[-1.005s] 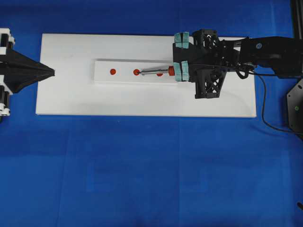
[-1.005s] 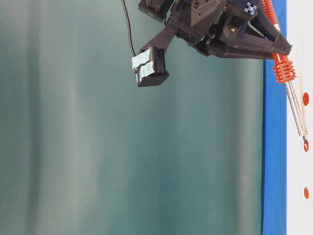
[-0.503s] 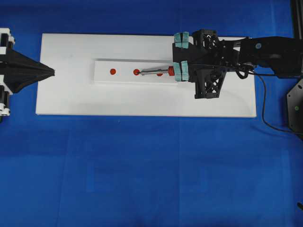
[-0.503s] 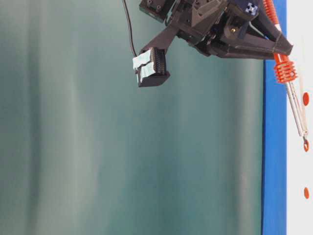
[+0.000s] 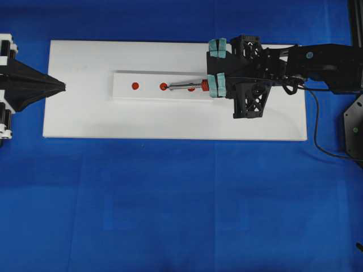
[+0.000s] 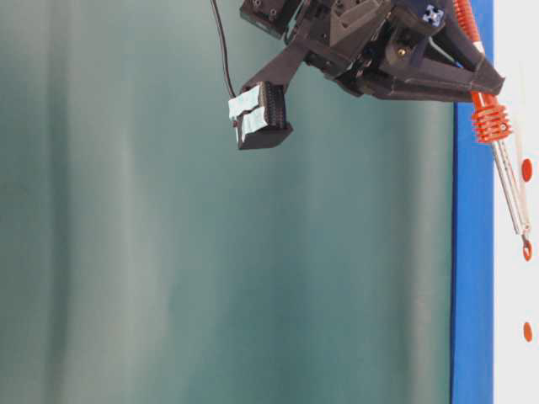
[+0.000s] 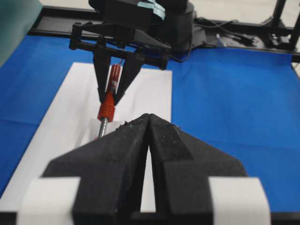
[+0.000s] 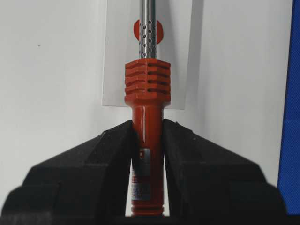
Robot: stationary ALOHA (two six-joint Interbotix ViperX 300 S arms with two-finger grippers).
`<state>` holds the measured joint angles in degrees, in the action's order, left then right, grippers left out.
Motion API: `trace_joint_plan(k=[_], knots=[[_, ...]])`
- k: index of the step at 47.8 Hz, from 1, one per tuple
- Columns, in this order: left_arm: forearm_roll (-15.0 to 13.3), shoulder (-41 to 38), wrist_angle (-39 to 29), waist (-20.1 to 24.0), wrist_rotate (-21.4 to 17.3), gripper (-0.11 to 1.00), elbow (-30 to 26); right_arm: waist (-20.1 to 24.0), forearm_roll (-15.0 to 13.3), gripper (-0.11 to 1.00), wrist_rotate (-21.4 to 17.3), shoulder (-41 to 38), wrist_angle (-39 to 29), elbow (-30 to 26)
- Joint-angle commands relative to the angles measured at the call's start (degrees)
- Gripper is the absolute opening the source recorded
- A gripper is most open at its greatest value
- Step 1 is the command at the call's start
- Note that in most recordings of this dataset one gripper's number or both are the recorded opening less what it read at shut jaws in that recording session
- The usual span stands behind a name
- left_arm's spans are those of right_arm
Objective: Touch the tip of the soldering iron to the mark.
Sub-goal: 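Raise the iron tip and shift it rightward again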
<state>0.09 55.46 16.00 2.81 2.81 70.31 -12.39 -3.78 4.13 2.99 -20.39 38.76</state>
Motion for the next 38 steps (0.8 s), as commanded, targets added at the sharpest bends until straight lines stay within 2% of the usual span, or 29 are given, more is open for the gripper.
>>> trace_joint_plan(k=[1, 29, 38], knots=[[0.0, -0.2, 0.6, 0.1, 0.1, 0.0, -0.5, 0.1, 0.0, 0.06, 0.0, 0.5, 0.3, -0.5], [0.0, -0.2, 0.8, 0.1, 0.1, 0.0, -0.6, 0.1, 0.1, 0.06, -0.1, 0.5, 0.2, -0.6], [0.0, -0.2, 0.8, 0.1, 0.1, 0.0, -0.6, 0.0, -0.2, 0.06, 0.1, 2.2, -1.8, -2.0]])
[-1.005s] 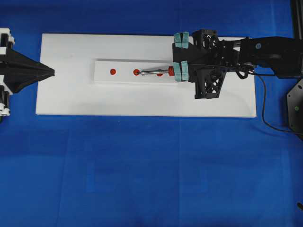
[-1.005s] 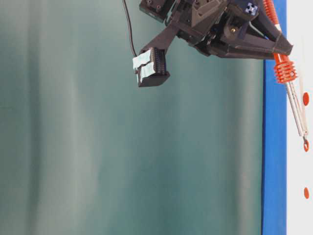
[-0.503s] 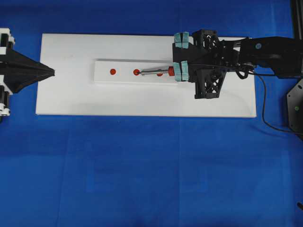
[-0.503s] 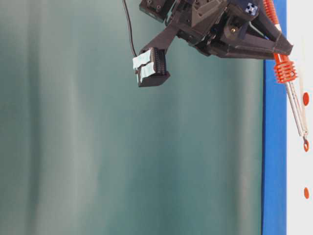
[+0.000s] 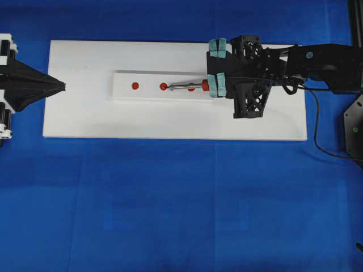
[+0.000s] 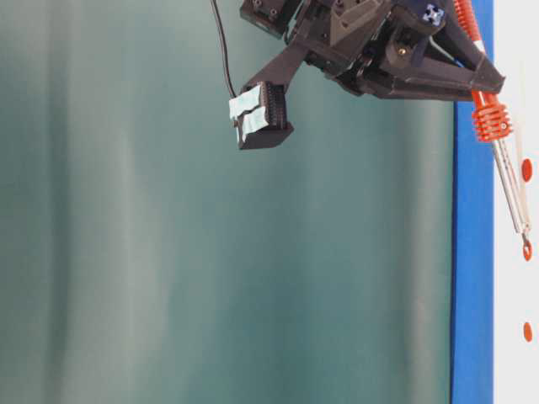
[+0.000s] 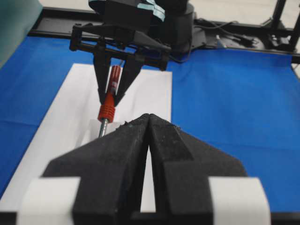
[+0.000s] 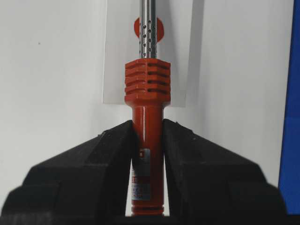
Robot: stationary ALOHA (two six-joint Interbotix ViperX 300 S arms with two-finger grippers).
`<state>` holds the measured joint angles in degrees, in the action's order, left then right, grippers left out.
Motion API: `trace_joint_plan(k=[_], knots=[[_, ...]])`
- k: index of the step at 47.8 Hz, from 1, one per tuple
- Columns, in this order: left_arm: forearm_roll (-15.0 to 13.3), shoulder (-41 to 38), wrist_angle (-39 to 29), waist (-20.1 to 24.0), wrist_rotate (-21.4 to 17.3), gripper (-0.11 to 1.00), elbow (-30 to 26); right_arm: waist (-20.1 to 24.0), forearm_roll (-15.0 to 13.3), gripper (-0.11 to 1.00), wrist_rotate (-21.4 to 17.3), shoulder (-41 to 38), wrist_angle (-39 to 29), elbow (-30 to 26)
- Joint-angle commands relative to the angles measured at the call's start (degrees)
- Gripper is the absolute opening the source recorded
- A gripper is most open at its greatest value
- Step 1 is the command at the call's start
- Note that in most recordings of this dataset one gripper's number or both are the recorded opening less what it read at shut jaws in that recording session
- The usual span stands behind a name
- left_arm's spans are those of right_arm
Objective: Touch the tip of the soldering iron to the mark.
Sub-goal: 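Raise the iron tip and shift it rightward again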
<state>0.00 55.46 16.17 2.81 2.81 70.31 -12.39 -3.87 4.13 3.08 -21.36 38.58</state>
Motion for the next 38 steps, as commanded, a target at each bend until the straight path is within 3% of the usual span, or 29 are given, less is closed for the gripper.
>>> trace_joint_plan(k=[1, 20, 38], knots=[[0.1, -0.2, 0.6, 0.1, 0.1, 0.0, -0.6, 0.0, -0.1, 0.06, 0.1, 2.5, -1.2, -2.0], [0.2, -0.3, 0.9, 0.1, 0.1, 0.0, -0.5, -0.2, -1.8, 0.06, 0.2, 10.1, -11.8, -8.7], [0.1, -0.2, 1.1, 0.2, 0.1, 0.0, -0.6, -0.7, -2.3, 0.06, 0.0, 11.2, -12.6, -7.3]])
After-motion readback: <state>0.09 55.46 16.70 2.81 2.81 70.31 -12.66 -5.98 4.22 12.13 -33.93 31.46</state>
